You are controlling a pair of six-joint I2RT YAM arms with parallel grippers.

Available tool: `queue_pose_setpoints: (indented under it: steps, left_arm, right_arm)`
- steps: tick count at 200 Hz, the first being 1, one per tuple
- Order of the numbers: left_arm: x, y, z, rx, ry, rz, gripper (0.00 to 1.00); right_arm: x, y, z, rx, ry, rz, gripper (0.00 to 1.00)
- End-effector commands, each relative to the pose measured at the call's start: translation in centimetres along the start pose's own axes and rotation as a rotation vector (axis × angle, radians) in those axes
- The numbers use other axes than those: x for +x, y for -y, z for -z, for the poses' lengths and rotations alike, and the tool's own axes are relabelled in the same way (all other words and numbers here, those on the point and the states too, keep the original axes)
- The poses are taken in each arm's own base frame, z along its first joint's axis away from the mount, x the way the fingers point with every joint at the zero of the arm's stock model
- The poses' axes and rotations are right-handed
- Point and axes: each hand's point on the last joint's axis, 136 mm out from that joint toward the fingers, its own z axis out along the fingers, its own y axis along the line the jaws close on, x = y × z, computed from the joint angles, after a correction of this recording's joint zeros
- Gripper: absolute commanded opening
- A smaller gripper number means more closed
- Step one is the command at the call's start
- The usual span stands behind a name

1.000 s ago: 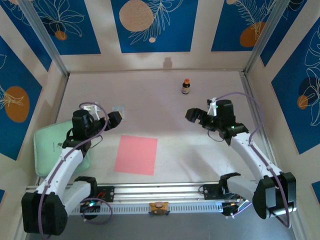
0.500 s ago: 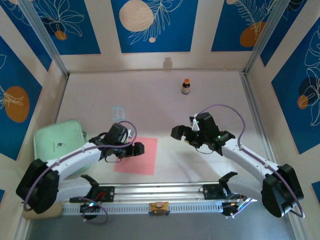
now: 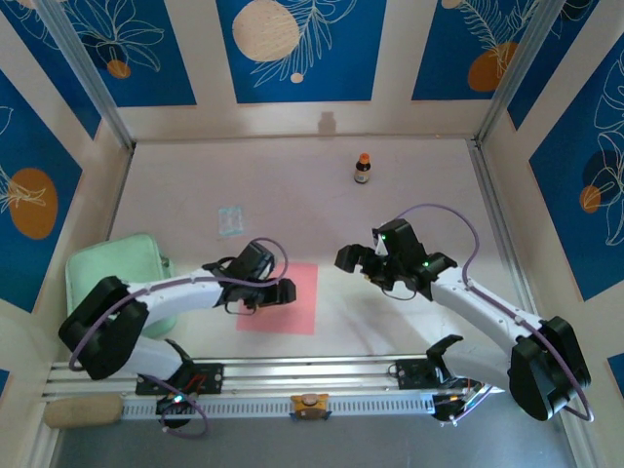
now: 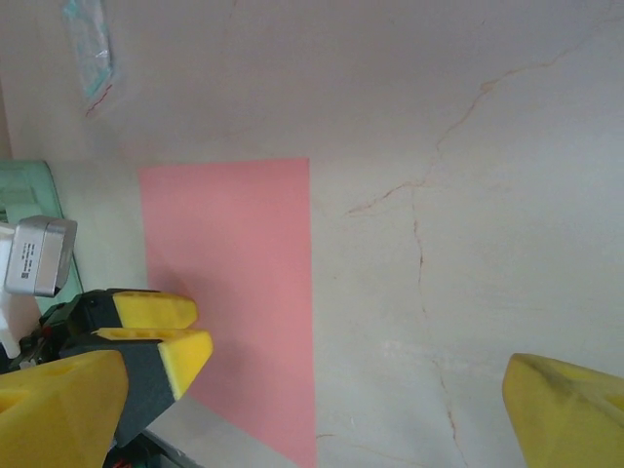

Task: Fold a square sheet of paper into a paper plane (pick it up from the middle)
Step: Move the square sheet of paper to the center of the table.

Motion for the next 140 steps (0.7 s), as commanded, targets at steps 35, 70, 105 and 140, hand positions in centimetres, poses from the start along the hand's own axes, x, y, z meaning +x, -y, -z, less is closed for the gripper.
queue_pose_setpoints:
  steps: [35,70,105,140]
  left_arm:
    - [-2.5,5.0,-3.9,-0.017,0.094,0.024,0.76]
    - [-3.6,7.5,-3.9,-0.068,0.123,-0.081,0.84]
    - [-5.3,7.0,-0.3,-0.138,0.227,-0.198,1.0]
    - [-6.0,5.4,2.9,-0.199,0.311,-0.257,1.0]
  right_arm:
    - [-1.5,0.9,2.3,-0.008,0.076,0.015,0.99]
    - [-2.0,1.2,3.3,-0.085,0.085,0.02,0.99]
    - [-2.2,0.6,4.1,-0.115,0.114,0.041,0.99]
    - [-2.0,0.2,3.8,-0.167,0.116,0.018,0.99]
